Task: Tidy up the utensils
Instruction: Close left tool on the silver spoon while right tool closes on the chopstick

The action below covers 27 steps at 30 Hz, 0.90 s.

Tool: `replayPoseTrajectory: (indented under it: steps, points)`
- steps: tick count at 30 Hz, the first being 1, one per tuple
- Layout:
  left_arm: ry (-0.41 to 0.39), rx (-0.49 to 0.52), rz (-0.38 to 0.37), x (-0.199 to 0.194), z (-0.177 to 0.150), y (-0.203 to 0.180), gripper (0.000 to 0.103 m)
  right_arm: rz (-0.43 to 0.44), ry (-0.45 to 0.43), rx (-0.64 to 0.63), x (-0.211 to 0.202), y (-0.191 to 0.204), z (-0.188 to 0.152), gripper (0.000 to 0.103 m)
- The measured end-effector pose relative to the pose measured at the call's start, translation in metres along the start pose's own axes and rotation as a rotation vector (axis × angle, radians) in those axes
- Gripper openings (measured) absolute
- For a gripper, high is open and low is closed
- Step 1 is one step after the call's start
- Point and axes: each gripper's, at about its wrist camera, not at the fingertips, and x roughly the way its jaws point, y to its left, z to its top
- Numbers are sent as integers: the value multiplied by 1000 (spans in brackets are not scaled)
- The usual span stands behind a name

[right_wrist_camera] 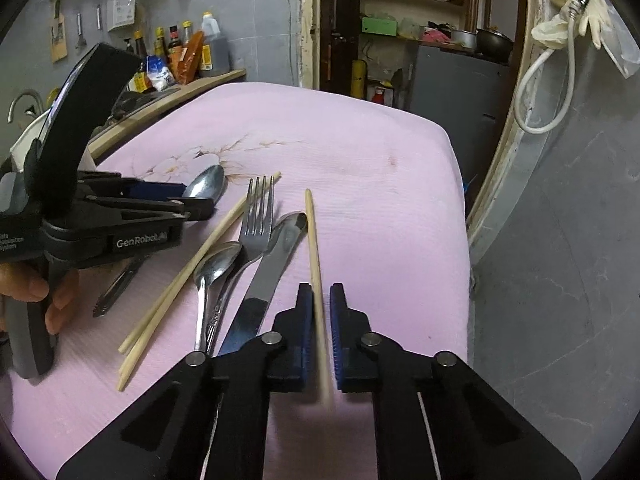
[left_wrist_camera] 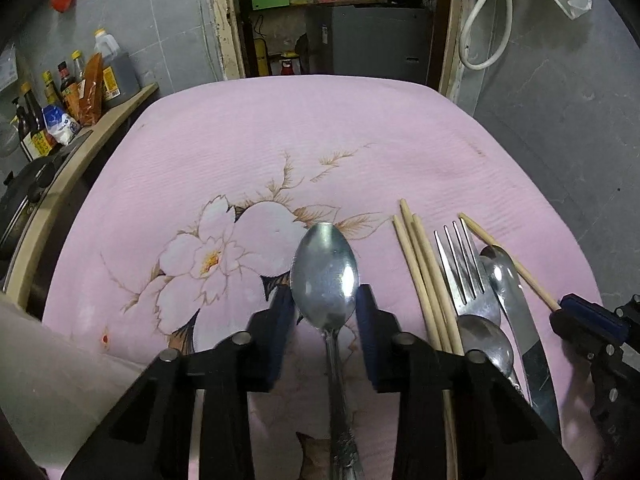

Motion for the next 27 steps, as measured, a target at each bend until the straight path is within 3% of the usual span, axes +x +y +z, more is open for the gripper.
replayPoseTrajectory:
  steps: [5, 8, 16, 19, 21, 22, 27]
  points:
    - [12, -11, -31, -6, -6, -1, 9, 5, -6, 33, -8, -6, -9, 3]
    - [26, -13, -86, -12, -11, -3, 0, 6, -6, 41, -14, -6, -16, 3]
    - [15, -67, -129, -23, -18, 1, 1, 15, -14, 57, -29, -5, -28, 3]
    - [18, -86, -131, -23, -16, 4, 14, 24, -17, 70, -28, -6, -28, 3]
    - [8, -90, -155, -24, -13, 4, 40, 28, -18, 74, -27, -7, -27, 3]
    - [0, -90, -160, -26, -12, 4, 44, 28, -18, 73, -26, -7, -27, 3]
    - [5, -69, -127, -18, -1, 0, 47, 37, -15, 72, -22, -9, -25, 3]
